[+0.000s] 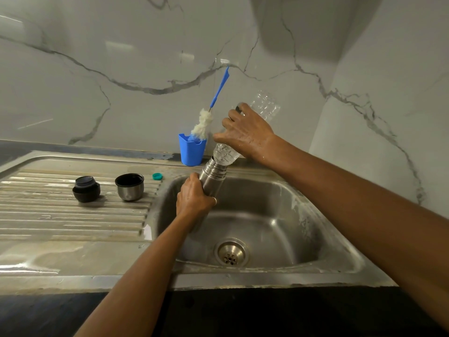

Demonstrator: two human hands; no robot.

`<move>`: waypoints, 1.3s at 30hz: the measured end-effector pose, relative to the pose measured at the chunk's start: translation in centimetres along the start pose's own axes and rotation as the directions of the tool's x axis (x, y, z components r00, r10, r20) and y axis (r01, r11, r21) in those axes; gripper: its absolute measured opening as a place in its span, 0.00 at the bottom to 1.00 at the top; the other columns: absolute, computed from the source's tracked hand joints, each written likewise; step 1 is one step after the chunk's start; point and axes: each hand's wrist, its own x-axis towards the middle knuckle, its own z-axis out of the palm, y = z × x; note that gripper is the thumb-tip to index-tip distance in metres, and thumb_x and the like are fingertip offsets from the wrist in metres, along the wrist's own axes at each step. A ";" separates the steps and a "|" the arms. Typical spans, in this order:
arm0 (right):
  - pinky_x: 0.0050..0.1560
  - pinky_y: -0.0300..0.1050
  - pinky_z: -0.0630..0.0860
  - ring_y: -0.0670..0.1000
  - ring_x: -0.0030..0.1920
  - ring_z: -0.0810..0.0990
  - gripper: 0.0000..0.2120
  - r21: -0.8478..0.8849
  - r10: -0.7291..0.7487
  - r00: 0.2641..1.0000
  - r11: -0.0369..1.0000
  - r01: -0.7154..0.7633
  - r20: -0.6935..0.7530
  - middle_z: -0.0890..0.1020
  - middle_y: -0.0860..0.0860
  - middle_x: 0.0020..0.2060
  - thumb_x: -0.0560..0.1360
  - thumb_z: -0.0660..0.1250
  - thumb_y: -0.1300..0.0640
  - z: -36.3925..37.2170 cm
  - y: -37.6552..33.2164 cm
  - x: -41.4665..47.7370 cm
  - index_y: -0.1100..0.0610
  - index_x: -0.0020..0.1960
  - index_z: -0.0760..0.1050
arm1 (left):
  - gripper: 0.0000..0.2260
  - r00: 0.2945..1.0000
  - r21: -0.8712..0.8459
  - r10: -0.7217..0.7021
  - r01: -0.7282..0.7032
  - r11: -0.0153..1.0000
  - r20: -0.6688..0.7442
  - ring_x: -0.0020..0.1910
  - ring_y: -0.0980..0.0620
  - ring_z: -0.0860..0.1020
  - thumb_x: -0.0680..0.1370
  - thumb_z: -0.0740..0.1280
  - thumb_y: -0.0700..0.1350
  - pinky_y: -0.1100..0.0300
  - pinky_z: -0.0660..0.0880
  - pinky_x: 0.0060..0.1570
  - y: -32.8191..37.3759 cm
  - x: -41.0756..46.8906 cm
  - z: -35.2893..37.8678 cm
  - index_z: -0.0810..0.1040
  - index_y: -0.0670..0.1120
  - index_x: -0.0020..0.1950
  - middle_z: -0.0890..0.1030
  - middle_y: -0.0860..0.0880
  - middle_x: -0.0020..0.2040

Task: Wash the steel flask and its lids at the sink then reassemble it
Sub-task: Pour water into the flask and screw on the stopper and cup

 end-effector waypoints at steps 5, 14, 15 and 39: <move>0.70 0.58 0.64 0.59 0.66 0.72 0.27 -0.011 0.008 1.000 1.000 -0.008 -0.002 0.76 0.55 0.63 0.78 0.72 0.56 0.0 0.0 0.1 0.47 0.72 0.64 | 0.27 1.000 0.007 0.002 -0.002 1.000 -0.004 0.50 0.47 0.78 0.66 0.81 0.44 0.52 0.77 0.50 0.1 0.0 -0.1 0.69 0.48 0.57 0.79 0.47 0.55; 0.71 0.58 0.63 0.59 0.67 0.71 0.26 -0.018 0.014 1.000 1.000 -0.014 0.003 0.75 0.56 0.64 0.77 0.72 0.55 -0.4 0.2 -0.1 0.48 0.72 0.65 | 0.27 1.000 -0.003 -0.019 0.019 1.000 -0.001 0.52 0.46 0.79 0.65 0.82 0.45 0.48 0.79 0.54 0.0 -0.1 -0.3 0.70 0.47 0.57 0.79 0.46 0.55; 0.71 0.58 0.63 0.59 0.67 0.70 0.27 -0.017 0.015 1.000 1.000 -0.015 0.003 0.75 0.56 0.64 0.77 0.72 0.55 -0.4 0.2 -0.2 0.48 0.72 0.65 | 0.28 1.000 -0.005 -0.021 0.021 1.000 0.000 0.52 0.46 0.79 0.65 0.82 0.45 0.48 0.79 0.55 0.0 -0.1 -0.4 0.70 0.47 0.57 0.79 0.46 0.55; 0.72 0.58 0.62 0.60 0.68 0.69 0.26 -0.033 0.024 1.000 0.999 -0.024 -0.019 0.74 0.55 0.64 0.77 0.72 0.56 -0.6 0.4 0.0 0.48 0.70 0.67 | 0.27 0.999 -0.039 -0.036 0.035 0.999 -0.009 0.50 0.48 0.77 0.66 0.82 0.44 0.54 0.74 0.49 0.0 0.1 -0.3 0.70 0.48 0.58 0.78 0.48 0.54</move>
